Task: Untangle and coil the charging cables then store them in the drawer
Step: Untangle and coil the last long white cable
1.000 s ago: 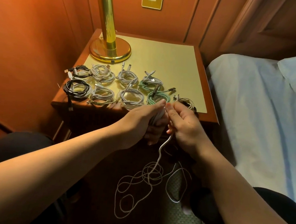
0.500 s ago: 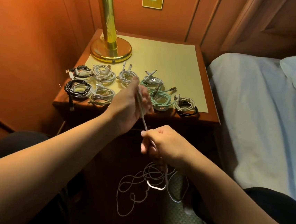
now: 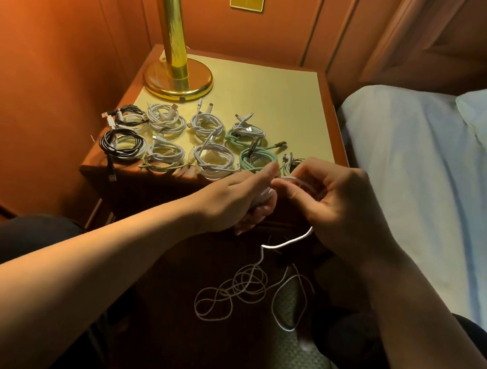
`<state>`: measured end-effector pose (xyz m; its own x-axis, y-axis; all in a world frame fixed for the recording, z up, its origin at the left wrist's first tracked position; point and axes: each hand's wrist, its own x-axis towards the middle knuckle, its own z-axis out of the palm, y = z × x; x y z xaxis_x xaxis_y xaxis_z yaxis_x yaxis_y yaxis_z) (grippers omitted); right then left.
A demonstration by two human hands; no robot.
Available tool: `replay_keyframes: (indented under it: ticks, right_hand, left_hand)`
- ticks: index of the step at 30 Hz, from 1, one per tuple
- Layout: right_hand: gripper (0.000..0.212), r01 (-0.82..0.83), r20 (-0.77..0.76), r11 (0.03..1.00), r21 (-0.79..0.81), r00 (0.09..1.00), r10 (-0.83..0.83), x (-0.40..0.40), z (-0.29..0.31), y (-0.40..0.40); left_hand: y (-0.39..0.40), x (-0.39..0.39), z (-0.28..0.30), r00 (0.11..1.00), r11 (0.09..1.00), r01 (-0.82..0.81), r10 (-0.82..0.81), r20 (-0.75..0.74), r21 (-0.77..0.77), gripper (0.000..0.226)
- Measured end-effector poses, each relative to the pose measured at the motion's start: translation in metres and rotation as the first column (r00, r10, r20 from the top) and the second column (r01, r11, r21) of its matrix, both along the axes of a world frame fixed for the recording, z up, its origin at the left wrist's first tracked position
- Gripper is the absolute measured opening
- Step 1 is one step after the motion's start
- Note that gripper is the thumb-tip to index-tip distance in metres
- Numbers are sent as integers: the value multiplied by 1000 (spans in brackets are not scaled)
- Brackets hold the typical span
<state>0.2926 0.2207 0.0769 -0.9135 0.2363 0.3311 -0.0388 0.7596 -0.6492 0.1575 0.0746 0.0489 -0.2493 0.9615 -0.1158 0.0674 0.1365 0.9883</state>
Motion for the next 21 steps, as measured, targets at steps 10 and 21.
replay_keyframes:
  ticks: [10,21]
  right_hand:
    - [44,81,149,834,-545,989,1,-27,-39,-7]
    - [57,177,440,686,-706,869,229,-28,-38,-58]
  left_hand:
    - [0,0,8,743,976,85,-197,640,201,56]
    - [-5,-16,12,430,843,-537,235,872,38,47]
